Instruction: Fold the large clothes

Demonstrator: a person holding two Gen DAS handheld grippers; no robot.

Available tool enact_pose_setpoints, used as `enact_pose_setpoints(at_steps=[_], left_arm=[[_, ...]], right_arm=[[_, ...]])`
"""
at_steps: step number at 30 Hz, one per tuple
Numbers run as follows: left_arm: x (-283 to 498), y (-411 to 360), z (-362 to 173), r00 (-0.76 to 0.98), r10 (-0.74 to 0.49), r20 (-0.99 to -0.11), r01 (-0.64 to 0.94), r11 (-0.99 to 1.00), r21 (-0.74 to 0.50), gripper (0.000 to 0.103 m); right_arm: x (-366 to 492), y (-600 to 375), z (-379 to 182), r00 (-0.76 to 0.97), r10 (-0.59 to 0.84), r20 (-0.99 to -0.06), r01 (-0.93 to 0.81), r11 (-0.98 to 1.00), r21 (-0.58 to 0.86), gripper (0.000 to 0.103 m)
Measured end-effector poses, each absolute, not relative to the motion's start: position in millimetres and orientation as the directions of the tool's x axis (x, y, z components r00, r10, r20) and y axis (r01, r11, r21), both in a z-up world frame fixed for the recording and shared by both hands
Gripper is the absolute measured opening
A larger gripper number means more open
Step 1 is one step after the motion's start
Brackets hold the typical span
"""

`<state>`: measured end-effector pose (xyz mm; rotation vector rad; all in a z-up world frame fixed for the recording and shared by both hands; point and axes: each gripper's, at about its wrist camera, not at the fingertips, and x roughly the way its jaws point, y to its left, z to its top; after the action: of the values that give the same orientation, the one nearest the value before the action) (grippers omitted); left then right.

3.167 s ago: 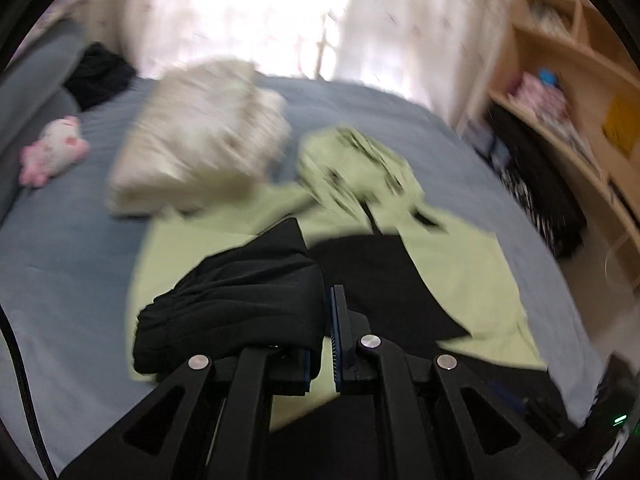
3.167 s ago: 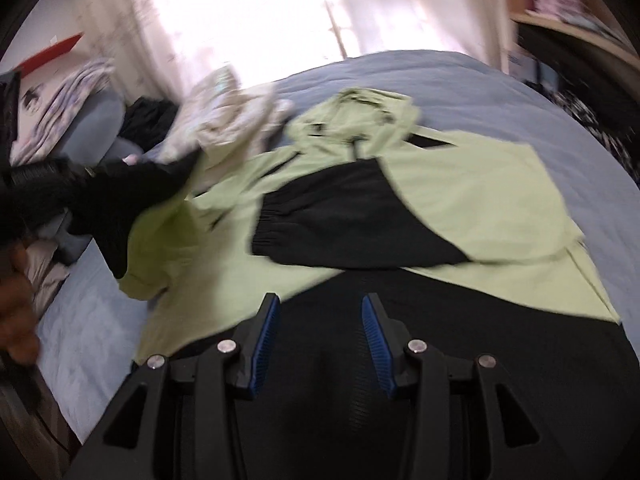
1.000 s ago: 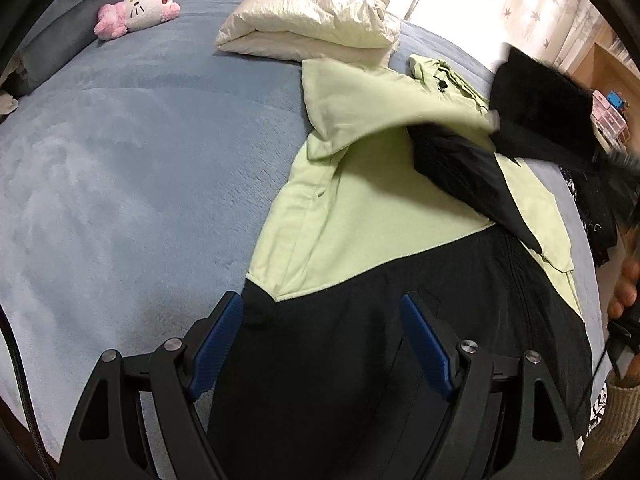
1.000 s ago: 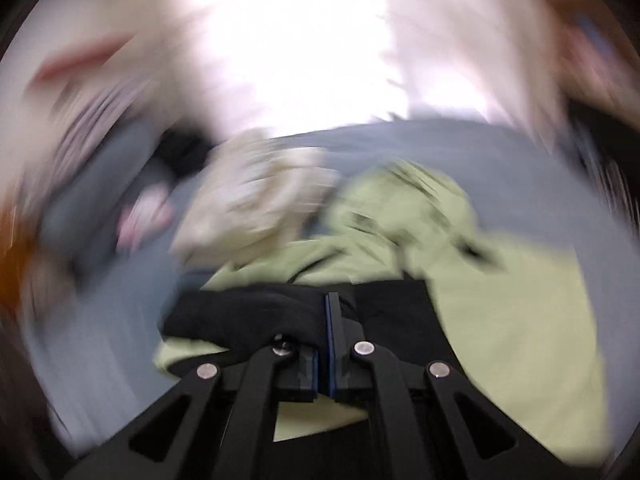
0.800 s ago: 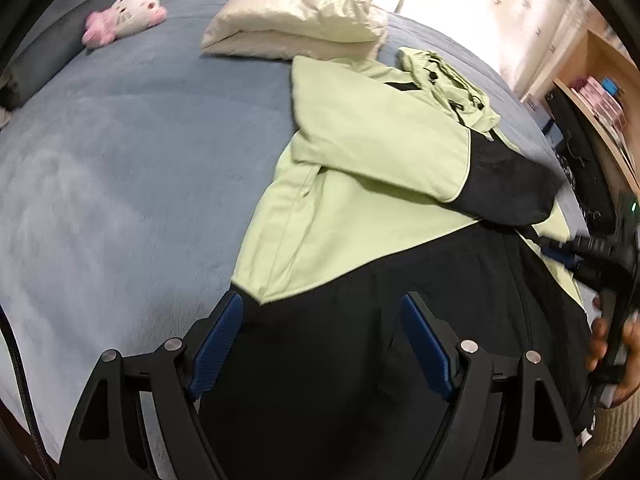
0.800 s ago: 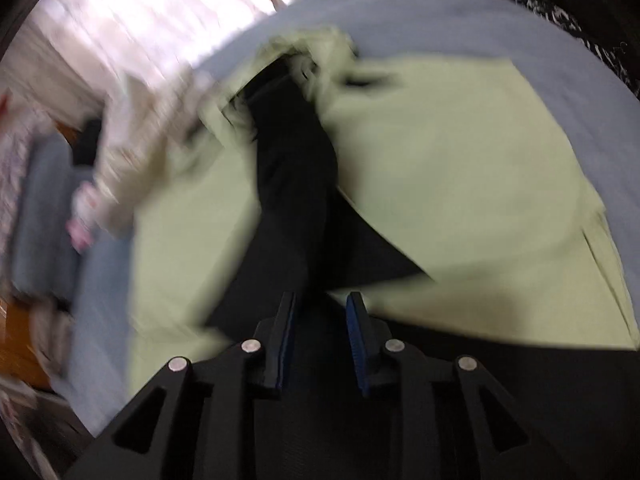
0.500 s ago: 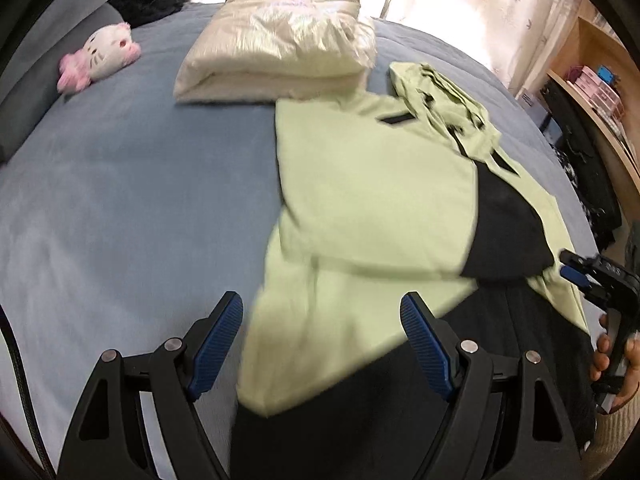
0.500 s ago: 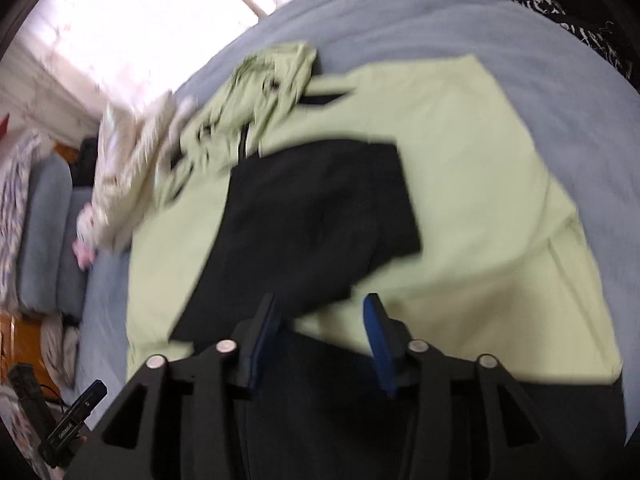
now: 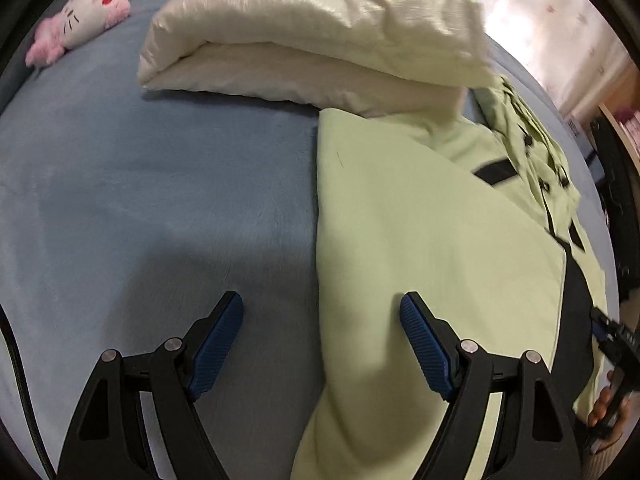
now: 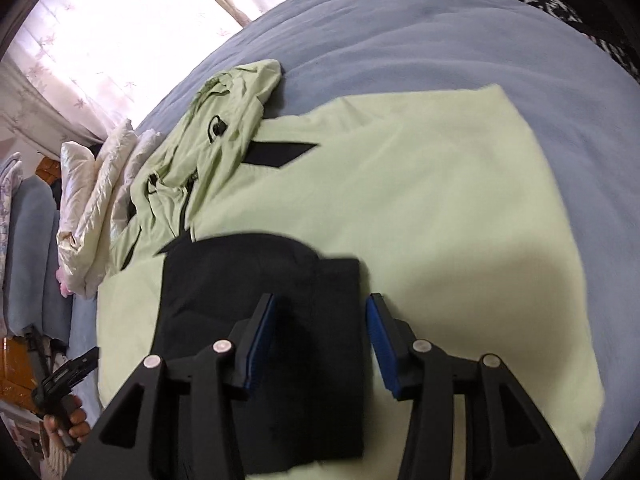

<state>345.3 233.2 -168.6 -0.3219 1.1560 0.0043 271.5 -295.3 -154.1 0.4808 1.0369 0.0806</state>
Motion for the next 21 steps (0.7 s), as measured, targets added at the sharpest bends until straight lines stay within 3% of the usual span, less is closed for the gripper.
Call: enact_pose_setpoints(at_steps=[5, 6, 7, 8, 14, 17, 21], left_arm=[[360, 227, -173, 0.441, -0.124, -0.889, -0.184, 0.957, -0.225, 0.075], [360, 224, -172, 0.454, -0.110, -0.884, -0.180, 0.961, -0.212, 0.055], [360, 220, -171, 0.467, -0.091, -0.880, -0.176, 0.965, -0.193, 0.020], [361, 218, -169, 0.474, -0.071, -0.878, -0.180, 0.968, -0.175, 0.005], [344, 205, -141, 0.647, 0.139, -0.750, -0.253, 0.967, -0.040, 0.001], [349, 200, -149, 0.640, 0.164, -0.751, -0.271, 0.962, -0.021, 0.001], [358, 197, -175, 0.578, 0.232, -0.782, -0.308, 0.950, 0.054, 0.001]], right_arm=[[279, -280, -155, 0.529, 0.256, -0.809, 0.094, 0.930, 0.356, 0.045], [278, -276, -155, 0.530, 0.237, -0.814, 0.085, 0.940, 0.329, 0.036], [278, -271, -154, 0.530, 0.212, -0.821, 0.068, 0.954, 0.290, 0.029], [277, -267, -153, 0.537, 0.197, -0.820, 0.055, 0.962, 0.267, 0.028], [273, -252, -117, 0.698, 0.096, -0.710, 0.033, 0.985, 0.166, 0.023], [285, -247, -114, 0.738, 0.031, -0.675, 0.061, 0.992, 0.113, 0.023], [316, -247, -152, 0.607, -0.018, -0.795, 0.117, 0.991, 0.067, 0.029]])
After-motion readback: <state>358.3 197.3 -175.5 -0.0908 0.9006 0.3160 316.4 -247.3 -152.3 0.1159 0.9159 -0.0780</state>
